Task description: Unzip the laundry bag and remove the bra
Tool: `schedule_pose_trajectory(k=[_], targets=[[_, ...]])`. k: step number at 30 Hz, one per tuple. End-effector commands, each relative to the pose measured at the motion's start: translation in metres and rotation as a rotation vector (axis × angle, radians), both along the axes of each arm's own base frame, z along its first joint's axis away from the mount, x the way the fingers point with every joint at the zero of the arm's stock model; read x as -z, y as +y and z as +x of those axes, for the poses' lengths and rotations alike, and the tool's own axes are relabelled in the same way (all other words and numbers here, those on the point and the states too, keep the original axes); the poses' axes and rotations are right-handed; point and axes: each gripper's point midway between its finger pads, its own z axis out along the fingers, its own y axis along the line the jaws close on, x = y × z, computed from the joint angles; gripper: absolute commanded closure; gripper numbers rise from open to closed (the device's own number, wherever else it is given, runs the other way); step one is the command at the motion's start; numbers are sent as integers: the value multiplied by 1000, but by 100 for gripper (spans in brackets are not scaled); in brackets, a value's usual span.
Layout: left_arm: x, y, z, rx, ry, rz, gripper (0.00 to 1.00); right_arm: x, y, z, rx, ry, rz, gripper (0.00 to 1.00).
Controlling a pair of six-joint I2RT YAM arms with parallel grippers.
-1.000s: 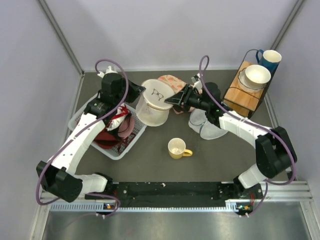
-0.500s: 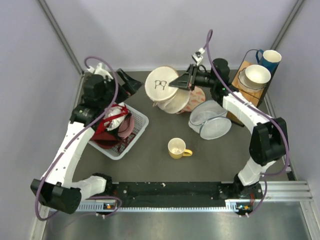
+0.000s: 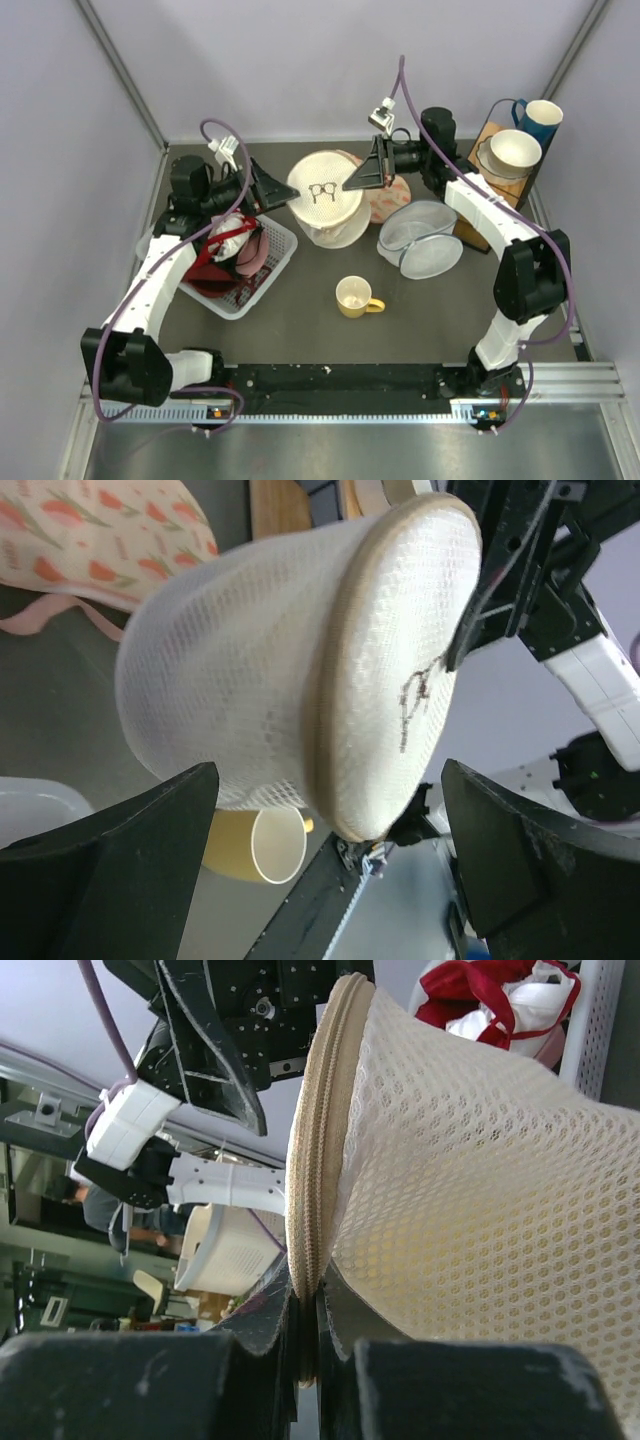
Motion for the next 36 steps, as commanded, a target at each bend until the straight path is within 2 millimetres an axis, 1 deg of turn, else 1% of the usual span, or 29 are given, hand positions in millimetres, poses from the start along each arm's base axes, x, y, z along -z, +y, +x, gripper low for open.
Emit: schedule_pose_trajectory(k=[1, 5, 7, 10, 11, 12, 13, 14, 15, 16, 17, 18, 19, 20, 21, 22, 23, 24, 25, 26, 27, 28, 29, 30, 31, 32, 33, 34, 36], targets=[[-33, -21, -24, 181, -153, -67, 1, -17, 0, -4, -45, -95, 27, 100], [-27, -36, -33, 234, -132, -75, 1, -13, 2, 1, -34, -80, 21, 100], [-23, -45, -36, 260, -110, -80, 4, -12, 3, 4, -32, -72, 19, 100], [-13, -51, -33, 262, -72, -78, 6, -11, 4, 6, -28, -70, 18, 100], [-10, -52, -32, 260, -64, -79, 10, -11, 4, 7, -26, -67, 18, 100], [-9, -52, -30, 250, -54, -88, 18, -11, 4, 7, -25, -63, 15, 100], [-9, -52, -25, 228, -51, -92, 55, -11, 4, 10, -16, -57, 12, 100], [-8, -52, -22, 209, -48, -99, 78, -10, 2, 12, -2, -48, 6, 88], [-9, -51, -19, 184, -32, -105, 100, -4, 0, 18, 40, -25, -27, 68], [-4, -47, -8, 118, -11, -90, 100, -2, -4, 21, 80, -27, -54, 48], [-7, -46, -4, 93, -9, -82, 100, 0, -10, 27, 132, -42, -89, 25], [-7, -44, -1, 66, -2, -78, 100, 6, -16, 44, 242, -116, -165, 12], [-5, -42, 3, 34, 25, -74, 100, 8, -26, 39, 300, -100, -234, 1], [-10, -41, 8, 11, 17, -76, 100, 10, -34, 43, 360, -120, -280, 1], [-11, -41, 9, 0, 31, -82, 100, 15, -45, 52, 453, -164, -345, 1], [-13, -40, 11, -10, 34, -89, 100, 14, -52, 53, 498, -174, -376, 1], [-17, -39, 14, -29, 34, -94, 100, 0, -60, 45, 540, -220, -377, 1], [-20, -39, 15, -40, 44, -105, 100, 7, -68, 47, 593, -238, -421, 1], [-19, -38, 17, -53, 58, -104, 100, 8, -73, 45, 623, -256, -445, 1], [-26, -38, 19, -62, 49, -109, 100, -3, -76, 33, 642, -302, -444, 1], [-27, -37, 23, -79, 49, -108, 100, 8, -76, 29, 663, -321, -495, 1], [-24, -36, 23, -90, 73, -98, 100, 8, -72, 21, 653, -345, -508, 1], [-27, -35, 24, -94, 74, -94, 100, 11, -67, 11, 632, -359, -528, 7], [-26, -35, 26, -98, 81, -88, 100, 13, -54, -3, 591, -405, -543, 12], [-27, -36, 26, -93, 79, -86, 100, 15, -47, -10, 566, -414, -548, 16], [-28, -36, 27, -90, 74, -89, 100, 17, -42, -17, 540, -420, -548, 25], [-27, -37, 28, -87, 82, -94, 100, 23, -35, -25, 502, -415, -544, 29], [-28, -39, 27, -74, 83, -99, 100, 25, -26, -34, 462, -420, -535, 30], [-26, -40, 29, -70, 92, -102, 100, 30, -15, -43, 413, -428, -525, 30]])
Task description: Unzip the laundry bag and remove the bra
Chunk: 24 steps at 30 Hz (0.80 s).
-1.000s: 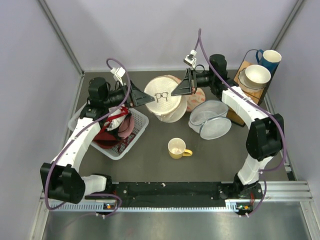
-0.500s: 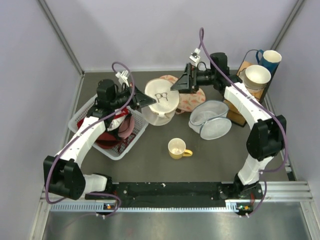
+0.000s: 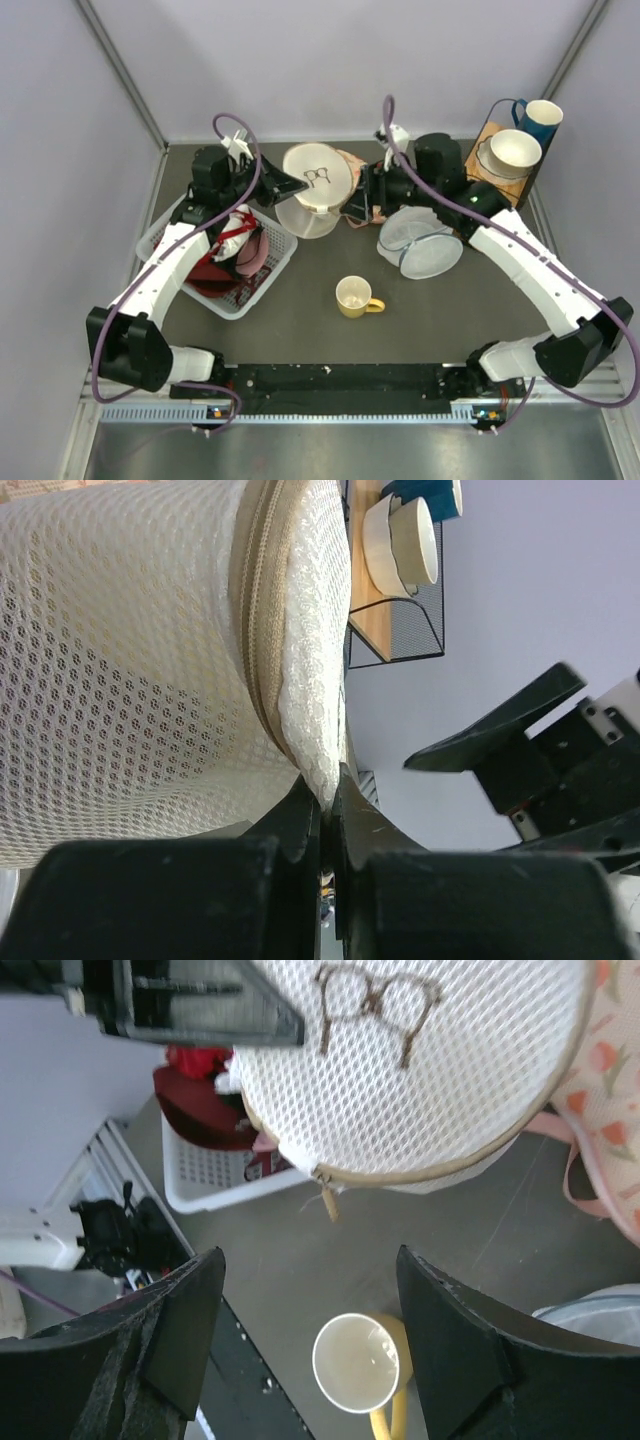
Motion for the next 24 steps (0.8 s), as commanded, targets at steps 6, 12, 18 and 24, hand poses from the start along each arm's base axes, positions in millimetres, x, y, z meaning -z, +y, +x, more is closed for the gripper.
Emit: schedule_pose_trajectory(k=[6, 12, 18, 24], targets=[[-25, -2, 5, -6, -61, -34, 100, 35, 33, -14, -148, 56, -54, 34], [-28, -1, 3, -10, -71, -33, 100, 43, 48, -15, -190, 90, -50, 41], [-28, -1, 2, -6, -78, -31, 100, 33, 52, -13, -185, 69, -25, 60], [-29, -1, 1, -2, -85, -28, 100, 31, 52, -9, -172, 58, -27, 61]])
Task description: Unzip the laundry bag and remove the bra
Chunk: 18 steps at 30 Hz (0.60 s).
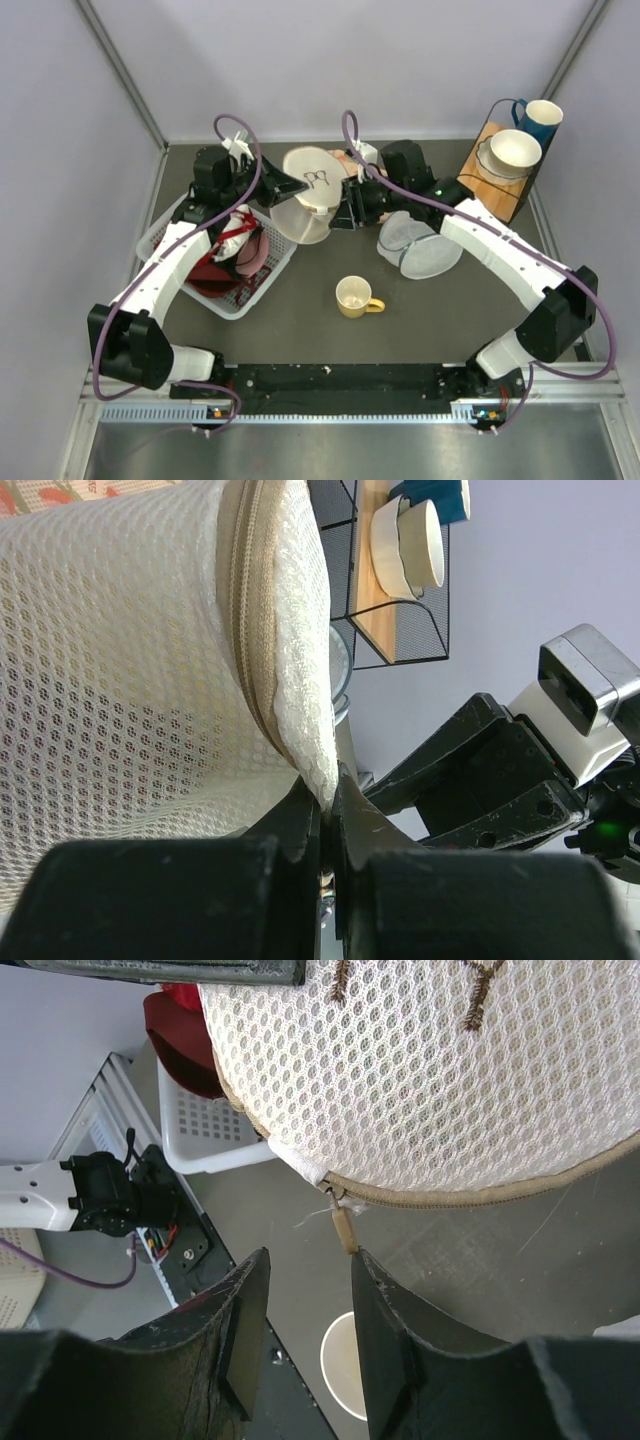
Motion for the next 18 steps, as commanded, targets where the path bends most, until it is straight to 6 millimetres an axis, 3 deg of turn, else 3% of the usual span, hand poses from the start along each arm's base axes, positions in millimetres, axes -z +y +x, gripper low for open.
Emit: schedule_pose_trajectory(k=[1, 3, 6, 10, 15, 17, 18], targets=[[-35, -1, -3, 15, -116, -28, 100, -31, 9, 7, -6, -84, 60, 63], [-34, -2, -4, 18, -116, -27, 100, -31, 10, 9, 0, -86, 56, 65], [-33, -1, -5, 19, -118, -24, 100, -28, 10, 14, 10, -87, 49, 77], [-36, -1, -5, 22, -130, -21, 100, -27, 11, 16, 17, -90, 46, 100], [-40, 0, -7, 39, -164, 34, 100, -16, 2, 22, 44, -119, -3, 100], [-37, 1, -8, 55, -162, 62, 100, -6, -14, 31, 83, -119, -34, 100], [-45, 0, -11, 73, -184, 63, 100, -2, -21, 35, 103, -113, -45, 100]])
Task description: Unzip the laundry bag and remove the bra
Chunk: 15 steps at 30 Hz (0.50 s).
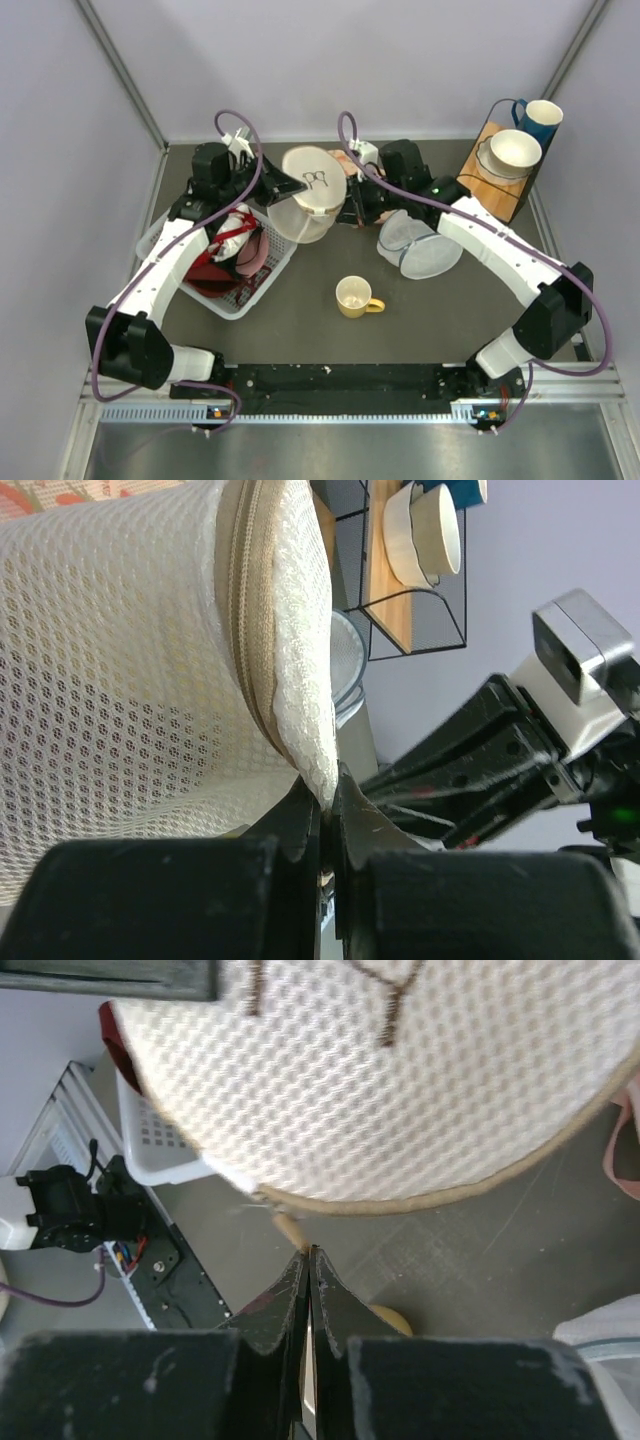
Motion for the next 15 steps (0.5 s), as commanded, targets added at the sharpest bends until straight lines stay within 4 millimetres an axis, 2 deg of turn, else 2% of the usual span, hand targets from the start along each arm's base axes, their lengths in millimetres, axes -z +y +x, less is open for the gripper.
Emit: schedule_pose_trajectory(k=[1, 3, 4, 6, 7, 9, 12, 13, 15], targets=[[-45, -4, -9, 77, -160, 19, 100, 2, -27, 24, 82, -74, -27, 100], [-53, -6, -15, 119, -187, 16, 100, 9, -52, 39, 156, -85, -59, 100], [-54, -7, -15, 132, -192, 16, 100, 23, -63, 41, 180, -65, -86, 100], [-59, -10, -18, 159, -206, 10, 100, 34, -83, 49, 237, -45, -106, 100], [-60, -12, -21, 187, -205, 2, 100, 41, -87, 47, 240, -32, -114, 100], [-60, -12, -22, 206, -210, 13, 100, 40, -90, 46, 254, -35, -117, 100], [-55, -11, -20, 193, -207, 38, 100, 23, -80, 37, 213, -20, -45, 100], [-53, -9, -18, 183, -200, 45, 100, 9, -73, 33, 192, -41, -11, 77], [-50, -8, -14, 152, -187, 55, 100, -8, -63, 24, 166, -80, 22, 55]])
